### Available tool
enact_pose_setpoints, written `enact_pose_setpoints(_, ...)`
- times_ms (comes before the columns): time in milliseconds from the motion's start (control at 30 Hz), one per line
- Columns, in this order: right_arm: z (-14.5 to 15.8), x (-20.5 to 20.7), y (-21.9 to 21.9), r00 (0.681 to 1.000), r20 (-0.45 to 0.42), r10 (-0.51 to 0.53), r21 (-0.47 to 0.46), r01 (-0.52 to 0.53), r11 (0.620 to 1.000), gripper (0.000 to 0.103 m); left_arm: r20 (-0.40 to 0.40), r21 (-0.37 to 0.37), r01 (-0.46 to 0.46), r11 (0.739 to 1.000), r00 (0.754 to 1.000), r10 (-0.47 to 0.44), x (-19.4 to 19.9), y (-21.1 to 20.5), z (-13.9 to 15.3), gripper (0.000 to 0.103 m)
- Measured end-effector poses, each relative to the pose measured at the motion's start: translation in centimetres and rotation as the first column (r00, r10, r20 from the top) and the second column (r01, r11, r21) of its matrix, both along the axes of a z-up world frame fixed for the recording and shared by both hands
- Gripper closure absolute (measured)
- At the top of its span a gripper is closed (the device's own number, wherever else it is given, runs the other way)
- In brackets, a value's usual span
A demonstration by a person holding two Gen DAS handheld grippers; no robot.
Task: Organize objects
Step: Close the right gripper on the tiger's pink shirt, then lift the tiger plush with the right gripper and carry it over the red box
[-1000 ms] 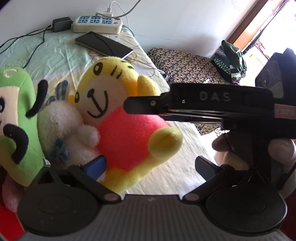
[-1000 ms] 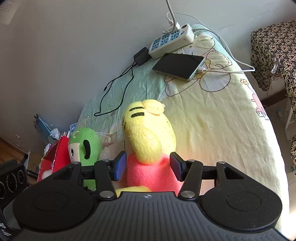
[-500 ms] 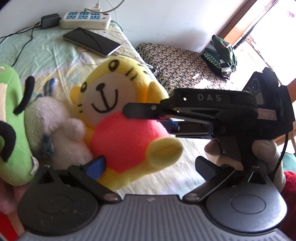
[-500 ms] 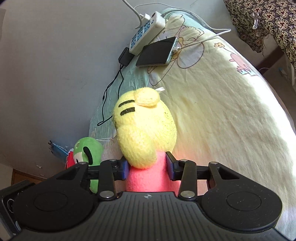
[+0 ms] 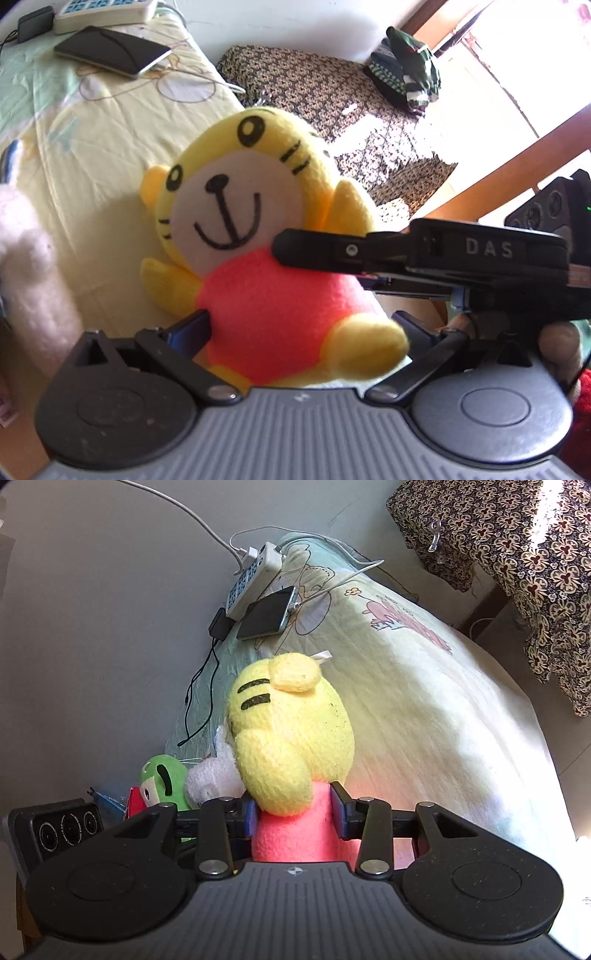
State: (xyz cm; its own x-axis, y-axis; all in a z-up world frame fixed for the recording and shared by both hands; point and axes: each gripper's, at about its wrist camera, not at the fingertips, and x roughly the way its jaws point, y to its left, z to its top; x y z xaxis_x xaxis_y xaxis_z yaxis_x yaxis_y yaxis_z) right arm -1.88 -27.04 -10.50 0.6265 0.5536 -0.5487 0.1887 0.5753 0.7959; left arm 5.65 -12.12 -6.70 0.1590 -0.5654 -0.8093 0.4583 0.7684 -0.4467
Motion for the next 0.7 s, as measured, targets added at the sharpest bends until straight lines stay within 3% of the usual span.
enact_pose_setpoints(267, -0.2, -1.3, -0.2, 0.999, -0.010, -0.032, 0.035, 0.032, 0.999, 0.062, -0.005, 0.073, -0.008, 0.997, 1.000, 0.008, 0.6, -1.0, -0.6, 0.001)
enact_pose_setpoints(700, 0.9, -2.4, -0.1, 1.000, -0.011, 0.026, 0.005, -0.026, 1.000, 0.062, 0.023, 0.074, 0.014, 0.997, 1.000, -0.015, -1.7, -1.2, -0.1, 0.007)
